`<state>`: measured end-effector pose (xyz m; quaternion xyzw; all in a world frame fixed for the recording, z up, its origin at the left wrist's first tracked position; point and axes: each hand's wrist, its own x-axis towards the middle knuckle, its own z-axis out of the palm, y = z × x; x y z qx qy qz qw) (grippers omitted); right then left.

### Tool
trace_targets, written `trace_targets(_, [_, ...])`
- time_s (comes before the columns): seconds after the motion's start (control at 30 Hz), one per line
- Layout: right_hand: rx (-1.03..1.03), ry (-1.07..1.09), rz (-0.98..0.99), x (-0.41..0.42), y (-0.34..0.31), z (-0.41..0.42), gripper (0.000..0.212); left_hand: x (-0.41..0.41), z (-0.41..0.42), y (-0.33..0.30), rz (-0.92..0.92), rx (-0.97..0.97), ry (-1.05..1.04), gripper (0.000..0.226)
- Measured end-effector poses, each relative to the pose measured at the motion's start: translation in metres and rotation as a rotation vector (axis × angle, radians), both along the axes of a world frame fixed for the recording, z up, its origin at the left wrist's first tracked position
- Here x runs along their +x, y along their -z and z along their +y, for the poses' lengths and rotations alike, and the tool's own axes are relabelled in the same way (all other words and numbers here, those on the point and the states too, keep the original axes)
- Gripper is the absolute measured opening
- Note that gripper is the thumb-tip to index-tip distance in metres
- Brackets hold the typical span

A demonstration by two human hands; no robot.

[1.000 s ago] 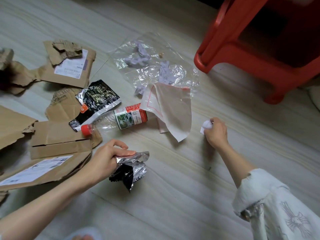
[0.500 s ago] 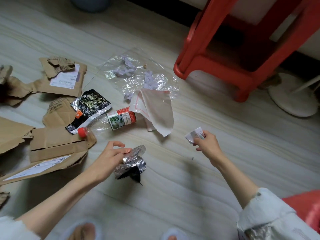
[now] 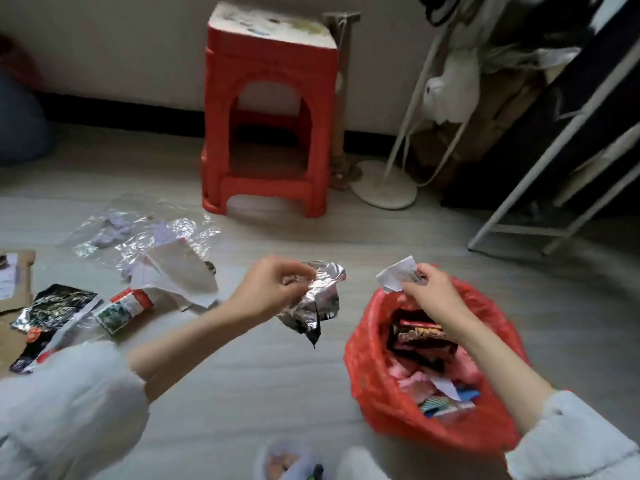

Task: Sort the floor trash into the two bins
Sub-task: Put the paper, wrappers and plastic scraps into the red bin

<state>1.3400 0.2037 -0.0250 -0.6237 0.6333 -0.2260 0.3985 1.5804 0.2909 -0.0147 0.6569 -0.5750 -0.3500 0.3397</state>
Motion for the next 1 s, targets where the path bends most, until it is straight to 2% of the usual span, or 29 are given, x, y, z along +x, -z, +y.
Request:
trace_targets(0.13, [0.057, 0.147, 0.104, -0.089, 0.006, 0.0, 0.019, -0.088, -0.036, -0.013, 0.288, 0.096, 0.067, 0.021])
trace_targets(0.27, [0.173, 0.201, 0.282, -0.158, 0.031, 0.001, 0.017, -0.167, -0.049, 0.012, 0.373, 0.219, 0.12, 0.022])
trace_targets(0.3, [0.229, 0.185, 0.301, -0.166, 0.035, 0.004, 0.013, -0.181, -0.048, 0.025, 0.301, 0.233, 0.174, 0.022])
trace_targets(0.33, [0.272, 0.168, 0.311, -0.172, 0.04, 0.007, 0.009, -0.191, -0.046, 0.04, 0.151, 0.224, 0.255, 0.022])
trace_targets(0.4, [0.292, 0.122, 0.387, -0.175, 0.044, 0.01, 0.018, -0.206, -0.038, 0.065, -0.178, 0.192, 0.464, 0.028])
trace_targets(0.5, [0.105, 0.128, 0.573, -0.172, 0.047, 0.013, 0.037, -0.218, -0.024, 0.081, -0.544, 0.151, 0.658, 0.034])
trace_targets(0.57, [-0.036, 0.096, 0.525, -0.16, 0.046, 0.023, 0.031, -0.219, -0.022, 0.082, -0.686, 0.058, 0.667, 0.035])
trace_targets(0.67, [-0.167, -0.056, 0.433, -0.14, 0.045, 0.043, 0.024, -0.212, -0.024, 0.084, -0.562, 0.093, 0.675, 0.034])
trace_targets(0.8, [-0.104, -0.24, 0.452, -0.132, 0.051, 0.062, 0.027, -0.206, -0.021, 0.08, -0.36, 0.139, 0.721, 0.035])
trace_targets(0.87, [-0.081, -0.231, 0.44, -0.135, 0.051, 0.066, 0.027, -0.215, -0.017, 0.075, -0.269, 0.067, 0.656, 0.021])
trace_targets(0.93, [-0.088, -0.206, 0.465, -0.139, 0.05, 0.07, 0.026, -0.223, -0.013, 0.073, -0.259, 0.044, 0.597, 0.022])
trace_targets(1.0, [-0.057, -0.237, 0.522, -0.142, 0.051, 0.078, 0.028, -0.222, -0.01, 0.078, -0.414, 0.08, 0.576, 0.024])
